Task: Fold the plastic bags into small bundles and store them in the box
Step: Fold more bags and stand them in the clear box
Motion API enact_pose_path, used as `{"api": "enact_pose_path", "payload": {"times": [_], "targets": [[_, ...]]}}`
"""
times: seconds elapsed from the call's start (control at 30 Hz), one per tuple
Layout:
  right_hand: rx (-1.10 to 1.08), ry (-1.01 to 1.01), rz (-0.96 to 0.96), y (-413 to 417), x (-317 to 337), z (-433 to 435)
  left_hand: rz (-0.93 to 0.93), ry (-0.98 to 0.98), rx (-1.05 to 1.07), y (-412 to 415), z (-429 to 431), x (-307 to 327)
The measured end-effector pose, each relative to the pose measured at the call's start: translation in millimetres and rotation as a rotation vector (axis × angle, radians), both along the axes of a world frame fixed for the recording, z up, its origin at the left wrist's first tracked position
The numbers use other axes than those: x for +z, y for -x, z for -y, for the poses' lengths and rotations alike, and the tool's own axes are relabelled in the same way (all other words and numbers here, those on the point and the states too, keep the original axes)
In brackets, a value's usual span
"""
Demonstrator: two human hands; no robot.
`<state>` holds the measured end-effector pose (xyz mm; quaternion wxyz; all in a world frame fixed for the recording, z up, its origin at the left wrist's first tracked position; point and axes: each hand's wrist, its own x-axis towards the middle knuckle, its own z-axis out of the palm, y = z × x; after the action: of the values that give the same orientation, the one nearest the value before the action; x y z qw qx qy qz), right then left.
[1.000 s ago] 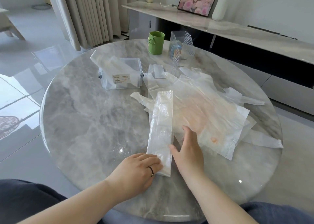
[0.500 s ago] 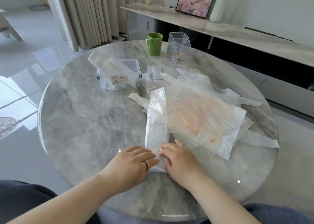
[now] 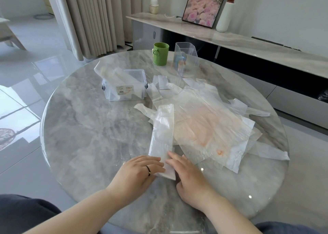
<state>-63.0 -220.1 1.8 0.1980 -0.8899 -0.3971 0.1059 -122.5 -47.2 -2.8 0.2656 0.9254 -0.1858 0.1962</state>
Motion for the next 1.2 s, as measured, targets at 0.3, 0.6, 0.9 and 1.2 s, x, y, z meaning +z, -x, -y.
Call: {"api": "enact_pose_path", "payload": {"times": [0.3,0.6,0.9,1.2], "targets": [[0.045,-0.357,0.307,1,-10,-23,-0.245,0.132,0.020,21,-7,29],[-0.197,-0.256,-0.160,14,1,-21,-0.440,0.624,0.141,14,-2,41],[-0.387,-0.314,-0.401,13,11,-20,-0.506,0.069,0.121,-30,-14,26],[-0.375,-0.260,-0.491,10,15,-15,-0.591,-0.653,-0.125,-71,-7,12]]}}
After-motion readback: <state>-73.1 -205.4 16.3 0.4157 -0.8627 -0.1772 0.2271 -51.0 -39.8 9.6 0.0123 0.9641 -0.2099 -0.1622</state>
